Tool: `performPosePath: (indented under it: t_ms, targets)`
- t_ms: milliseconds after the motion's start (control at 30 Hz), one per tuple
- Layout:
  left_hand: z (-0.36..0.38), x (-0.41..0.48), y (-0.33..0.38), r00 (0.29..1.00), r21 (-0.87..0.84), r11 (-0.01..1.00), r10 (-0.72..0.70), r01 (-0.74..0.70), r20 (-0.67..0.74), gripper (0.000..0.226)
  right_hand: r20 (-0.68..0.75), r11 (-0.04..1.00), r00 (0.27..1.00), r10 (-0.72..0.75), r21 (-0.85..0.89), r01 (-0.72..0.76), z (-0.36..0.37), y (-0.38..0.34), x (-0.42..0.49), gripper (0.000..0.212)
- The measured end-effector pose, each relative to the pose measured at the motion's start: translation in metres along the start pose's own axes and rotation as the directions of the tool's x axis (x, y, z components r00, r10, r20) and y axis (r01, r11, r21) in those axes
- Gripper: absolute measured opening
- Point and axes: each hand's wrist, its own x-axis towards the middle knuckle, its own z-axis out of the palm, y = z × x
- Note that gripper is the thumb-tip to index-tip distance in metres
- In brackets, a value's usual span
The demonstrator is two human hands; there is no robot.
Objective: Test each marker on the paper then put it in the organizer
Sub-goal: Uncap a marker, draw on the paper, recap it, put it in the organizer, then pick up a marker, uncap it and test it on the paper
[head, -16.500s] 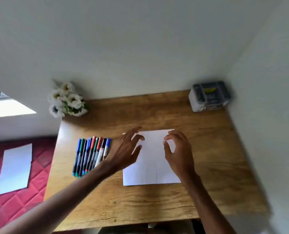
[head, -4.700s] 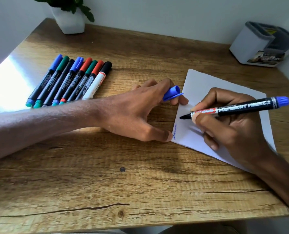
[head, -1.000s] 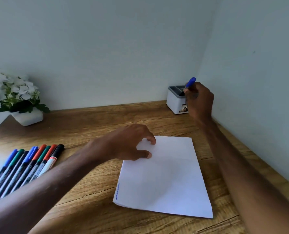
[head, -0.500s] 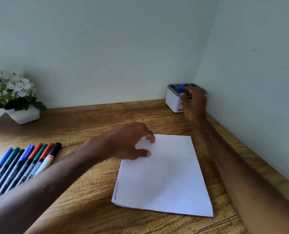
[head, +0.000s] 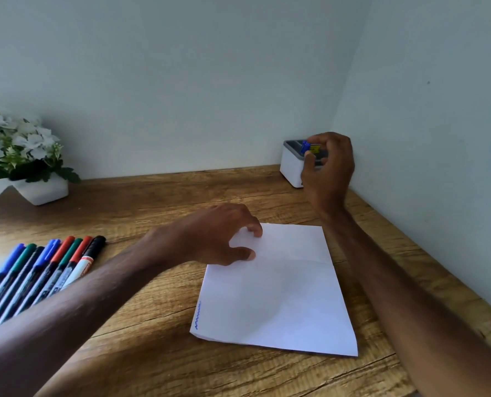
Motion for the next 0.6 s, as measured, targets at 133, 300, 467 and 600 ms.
performPosePath:
  t_ms: [133, 300, 467, 600]
  targets:
    - [-0.001, -0.006, 0.004, 1.000, 0.023, 1.000, -0.009, 0.010, -0.027, 0.040, 0.159, 0.990, 0.978, -0.135, 0.063, 0.126, -0.004, -0.038, -0.016, 0.013]
    - [-0.004, -0.019, 0.010, 0.991, -0.093, 0.995, -0.040, 0.028, -0.130, 0.033, 0.380, 0.956, 0.886, -0.267, 0.223, 0.192, -0.002, -0.086, -0.040, 0.022]
    - [-0.019, -0.061, 0.005, 0.954, -0.210, 0.977, -0.098, 0.038, -0.284, 0.022, 0.469, 0.929, 0.814, -0.344, 0.298, 0.221, -0.006, -0.123, -0.059, 0.017]
    - [-0.020, -0.109, -0.012, 0.888, -0.208, 0.965, -0.233, 0.160, -0.396, 0.022, 0.522, 0.888, 0.734, -0.435, 0.384, 0.253, -0.006, -0.144, -0.077, 0.016]
